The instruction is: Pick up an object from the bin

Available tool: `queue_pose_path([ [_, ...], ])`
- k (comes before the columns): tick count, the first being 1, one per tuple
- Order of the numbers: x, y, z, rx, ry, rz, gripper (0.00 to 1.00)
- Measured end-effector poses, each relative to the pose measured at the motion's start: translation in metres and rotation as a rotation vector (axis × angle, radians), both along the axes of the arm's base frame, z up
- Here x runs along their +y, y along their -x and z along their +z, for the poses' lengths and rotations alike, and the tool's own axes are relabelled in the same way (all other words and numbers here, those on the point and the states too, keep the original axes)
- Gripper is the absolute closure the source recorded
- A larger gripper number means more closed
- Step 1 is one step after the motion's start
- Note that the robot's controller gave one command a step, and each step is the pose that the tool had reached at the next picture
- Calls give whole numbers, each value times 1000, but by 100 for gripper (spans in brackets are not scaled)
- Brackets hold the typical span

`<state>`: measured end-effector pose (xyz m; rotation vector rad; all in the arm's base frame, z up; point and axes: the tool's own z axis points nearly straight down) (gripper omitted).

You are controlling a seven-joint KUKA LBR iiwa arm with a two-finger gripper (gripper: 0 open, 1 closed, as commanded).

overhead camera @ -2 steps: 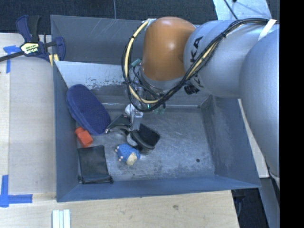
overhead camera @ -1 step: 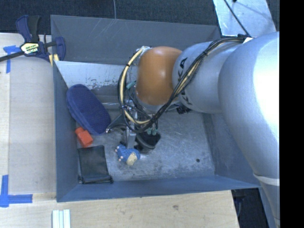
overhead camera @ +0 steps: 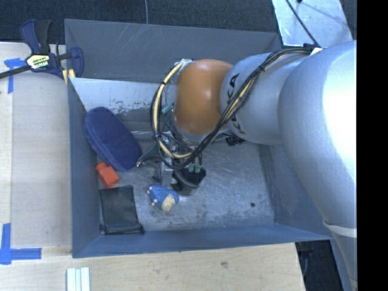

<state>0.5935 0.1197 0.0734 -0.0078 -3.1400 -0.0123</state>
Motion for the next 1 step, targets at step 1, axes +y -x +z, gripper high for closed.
queue_pose_path([
  [1, -18, 28, 137, -7, 7, 15, 100],
])
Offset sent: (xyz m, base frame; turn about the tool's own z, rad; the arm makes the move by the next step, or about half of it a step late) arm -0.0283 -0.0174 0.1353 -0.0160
